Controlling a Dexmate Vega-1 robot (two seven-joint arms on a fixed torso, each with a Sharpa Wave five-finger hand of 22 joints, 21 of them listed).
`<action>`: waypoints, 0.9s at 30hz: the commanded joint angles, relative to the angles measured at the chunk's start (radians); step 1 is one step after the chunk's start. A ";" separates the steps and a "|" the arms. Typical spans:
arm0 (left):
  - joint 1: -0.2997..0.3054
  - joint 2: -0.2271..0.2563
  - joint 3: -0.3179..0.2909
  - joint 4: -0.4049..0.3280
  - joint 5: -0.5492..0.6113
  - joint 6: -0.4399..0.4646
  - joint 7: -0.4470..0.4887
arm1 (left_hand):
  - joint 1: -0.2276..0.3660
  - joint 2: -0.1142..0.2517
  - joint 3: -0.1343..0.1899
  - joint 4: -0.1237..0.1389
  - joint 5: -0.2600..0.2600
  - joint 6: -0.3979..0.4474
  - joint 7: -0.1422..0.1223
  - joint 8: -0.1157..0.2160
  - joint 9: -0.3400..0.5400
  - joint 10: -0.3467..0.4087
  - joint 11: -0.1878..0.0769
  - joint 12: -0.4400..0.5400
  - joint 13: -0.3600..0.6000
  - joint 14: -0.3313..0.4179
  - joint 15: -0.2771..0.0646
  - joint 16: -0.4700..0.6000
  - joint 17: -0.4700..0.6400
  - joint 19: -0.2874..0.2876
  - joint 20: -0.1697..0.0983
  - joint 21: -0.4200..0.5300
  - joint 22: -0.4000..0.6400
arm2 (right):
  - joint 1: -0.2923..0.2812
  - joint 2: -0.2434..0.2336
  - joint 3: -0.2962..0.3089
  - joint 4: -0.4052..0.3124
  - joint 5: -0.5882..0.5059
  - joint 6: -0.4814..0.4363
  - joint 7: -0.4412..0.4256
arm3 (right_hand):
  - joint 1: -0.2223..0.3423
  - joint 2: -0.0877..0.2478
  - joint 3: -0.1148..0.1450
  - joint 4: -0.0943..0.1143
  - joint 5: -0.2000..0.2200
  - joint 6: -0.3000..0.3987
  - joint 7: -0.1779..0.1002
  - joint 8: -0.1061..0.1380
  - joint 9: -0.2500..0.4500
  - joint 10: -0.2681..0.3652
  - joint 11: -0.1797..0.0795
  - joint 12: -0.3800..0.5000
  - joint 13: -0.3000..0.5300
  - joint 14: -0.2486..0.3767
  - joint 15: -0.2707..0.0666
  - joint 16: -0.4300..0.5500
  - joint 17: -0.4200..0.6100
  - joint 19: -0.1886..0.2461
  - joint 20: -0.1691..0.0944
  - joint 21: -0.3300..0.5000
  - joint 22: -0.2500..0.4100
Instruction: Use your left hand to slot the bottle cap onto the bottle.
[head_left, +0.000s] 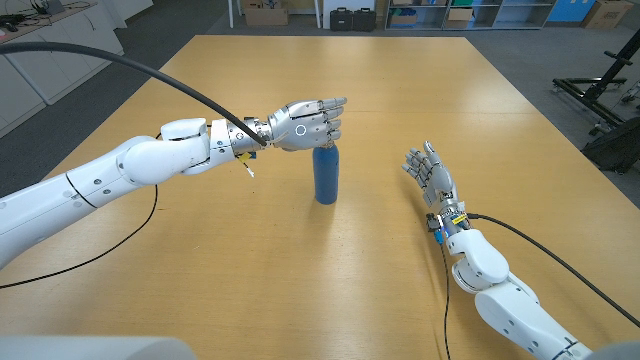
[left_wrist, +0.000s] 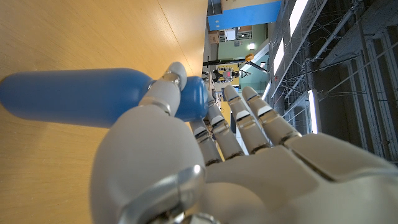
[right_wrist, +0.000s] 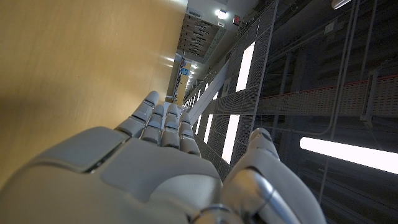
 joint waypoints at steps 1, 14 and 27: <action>-0.006 -0.008 0.012 0.006 0.003 -0.006 -0.013 | -0.013 0.019 0.033 0.029 0.002 0.038 -0.016 0.007 0.004 0.038 -0.034 0.002 0.003 0.003 -0.167 -0.003 0.004 0.000 -0.076 0.000 0.003 | -0.001 -0.003 0.003 0.005 0.005 0.003 0.005 | 0.004 0.010 -0.005 -0.001 0.007 0.011 0.002 -0.001 0.004 0.002 -0.002 0.004 0.002 0.006 0.000 -0.002 0.006 0.007 0.001 -0.002 0.002; 0.010 -0.001 0.014 0.006 0.008 0.010 -0.016 | -0.012 0.013 0.033 0.026 0.001 0.036 -0.016 0.008 0.004 0.034 -0.035 0.001 0.003 -0.002 -0.168 -0.005 0.003 -0.003 -0.076 0.000 0.003 | -0.003 -0.005 0.003 0.004 0.009 0.000 0.007 | 0.004 0.010 -0.005 -0.001 0.007 0.010 0.003 -0.001 0.004 0.003 -0.002 0.004 0.002 0.006 0.000 -0.002 0.006 0.008 0.001 -0.003 0.003; 0.023 0.004 0.013 0.002 0.009 0.019 -0.020 | -0.007 0.010 0.035 0.024 0.001 0.028 -0.017 0.007 0.003 0.024 -0.034 -0.001 0.002 -0.002 -0.170 -0.004 0.003 -0.006 -0.076 0.000 0.003 | -0.009 -0.005 0.002 0.000 0.007 0.000 0.003 | 0.004 0.010 -0.006 -0.001 0.007 0.010 0.003 -0.001 0.004 0.004 -0.004 0.004 0.002 0.006 0.000 -0.002 0.006 0.008 0.001 -0.006 0.003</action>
